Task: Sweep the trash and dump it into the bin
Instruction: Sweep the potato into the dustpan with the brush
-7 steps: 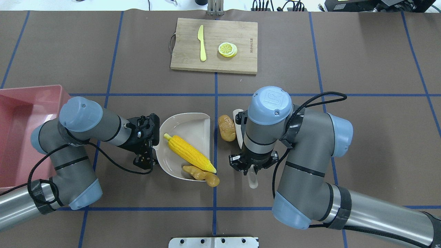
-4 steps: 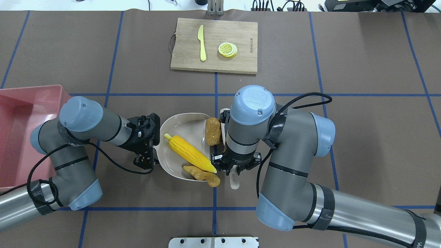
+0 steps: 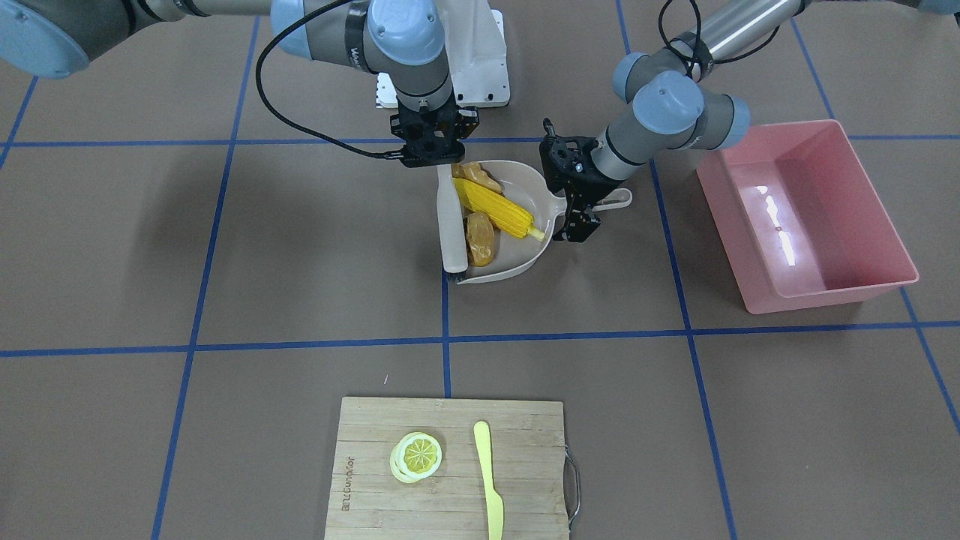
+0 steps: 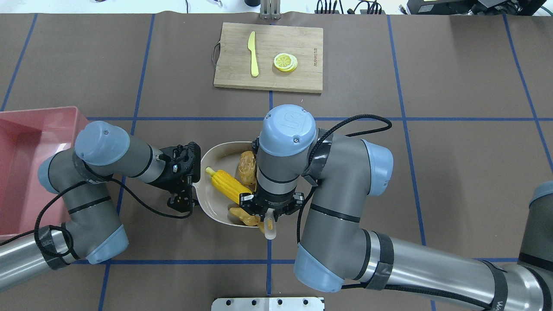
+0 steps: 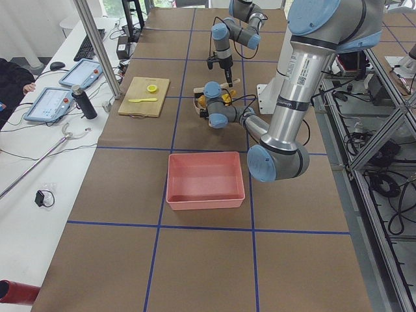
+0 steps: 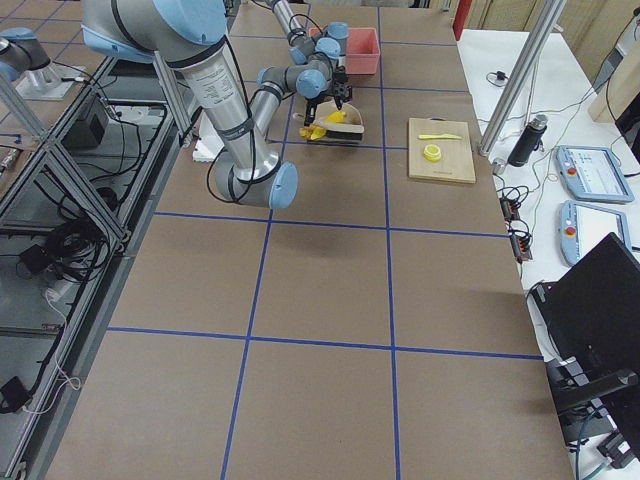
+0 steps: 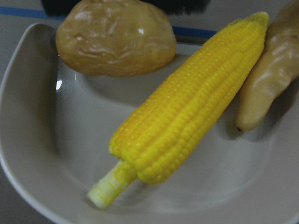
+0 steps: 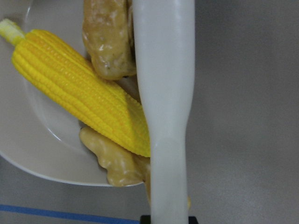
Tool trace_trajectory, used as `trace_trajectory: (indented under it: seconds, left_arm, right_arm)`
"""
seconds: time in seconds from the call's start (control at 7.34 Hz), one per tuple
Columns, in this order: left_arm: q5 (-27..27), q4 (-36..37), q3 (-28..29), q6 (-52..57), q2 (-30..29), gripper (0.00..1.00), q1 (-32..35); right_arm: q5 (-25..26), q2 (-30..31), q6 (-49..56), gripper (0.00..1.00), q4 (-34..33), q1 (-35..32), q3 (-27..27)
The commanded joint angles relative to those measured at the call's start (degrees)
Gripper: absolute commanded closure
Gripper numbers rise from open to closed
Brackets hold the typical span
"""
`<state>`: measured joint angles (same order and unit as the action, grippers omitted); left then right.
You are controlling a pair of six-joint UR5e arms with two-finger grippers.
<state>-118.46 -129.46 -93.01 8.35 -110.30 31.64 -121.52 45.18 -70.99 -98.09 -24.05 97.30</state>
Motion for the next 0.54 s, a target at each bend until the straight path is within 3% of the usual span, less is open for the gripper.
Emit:
trace_trajectory:
  seconds: [0.0,0.27,0.41]
  left_arm:
    - [0.0,0.0,0.0,0.0,0.0,0.02,0.0]
    - [0.0,0.0,0.0,0.0,0.0,0.02,0.0]
    - [0.0,0.0,0.0,0.0,0.0,0.02,0.0]
  right_arm:
    - [0.0,-2.2,-0.5,1.00,0.1,0.1,-1.6]
    - [-4.5,-3.3,-0.5,1.00,-0.5,-2.0,-2.2]
    - [-5.1,-3.3,-0.1,1.00,-4.3,-3.9,0.2]
